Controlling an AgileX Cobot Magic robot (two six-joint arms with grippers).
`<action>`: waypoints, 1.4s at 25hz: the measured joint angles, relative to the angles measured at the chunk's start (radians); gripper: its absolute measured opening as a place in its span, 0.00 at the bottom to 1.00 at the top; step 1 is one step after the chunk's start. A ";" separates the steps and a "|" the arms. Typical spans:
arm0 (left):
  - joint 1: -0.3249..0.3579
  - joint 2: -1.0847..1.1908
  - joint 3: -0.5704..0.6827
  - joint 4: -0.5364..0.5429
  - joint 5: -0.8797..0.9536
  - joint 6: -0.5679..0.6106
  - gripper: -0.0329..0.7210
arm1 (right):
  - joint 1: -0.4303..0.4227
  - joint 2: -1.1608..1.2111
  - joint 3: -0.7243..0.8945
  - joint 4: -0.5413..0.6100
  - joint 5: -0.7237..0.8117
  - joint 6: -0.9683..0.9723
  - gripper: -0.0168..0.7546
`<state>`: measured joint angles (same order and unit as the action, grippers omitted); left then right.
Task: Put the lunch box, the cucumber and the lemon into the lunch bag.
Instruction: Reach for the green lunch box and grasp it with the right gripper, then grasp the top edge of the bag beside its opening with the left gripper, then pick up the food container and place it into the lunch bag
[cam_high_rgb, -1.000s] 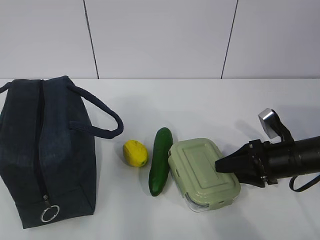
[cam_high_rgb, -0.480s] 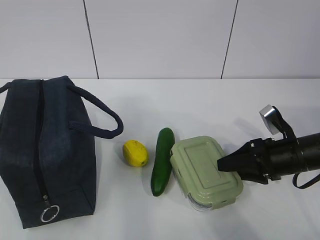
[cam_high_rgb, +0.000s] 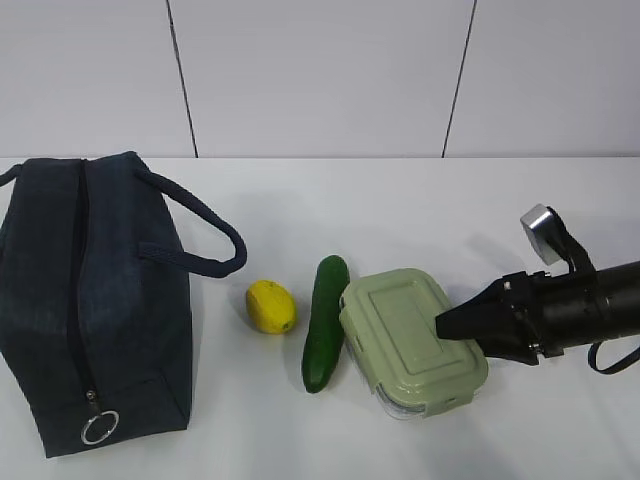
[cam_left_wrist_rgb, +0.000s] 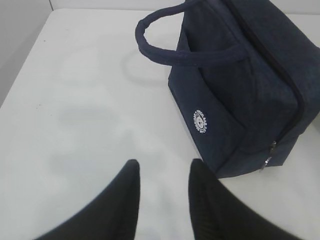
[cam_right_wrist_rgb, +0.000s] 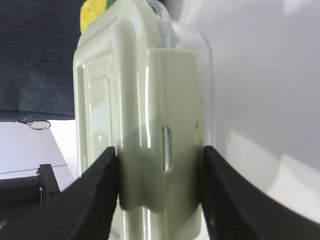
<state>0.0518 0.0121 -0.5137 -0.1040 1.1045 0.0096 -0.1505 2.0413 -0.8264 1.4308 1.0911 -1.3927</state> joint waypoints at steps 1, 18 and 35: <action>0.000 0.000 0.000 0.000 0.000 0.000 0.36 | 0.000 -0.010 0.000 0.000 0.000 0.001 0.49; 0.000 0.095 0.000 -0.037 -0.004 0.000 0.36 | 0.000 -0.082 0.002 -0.002 0.002 0.029 0.49; 0.000 0.346 -0.053 -0.149 -0.066 0.000 0.37 | 0.015 -0.268 -0.114 -0.010 0.026 0.187 0.49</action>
<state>0.0518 0.3583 -0.5668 -0.2532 1.0387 0.0096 -0.1358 1.7728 -0.9401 1.4211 1.1176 -1.2056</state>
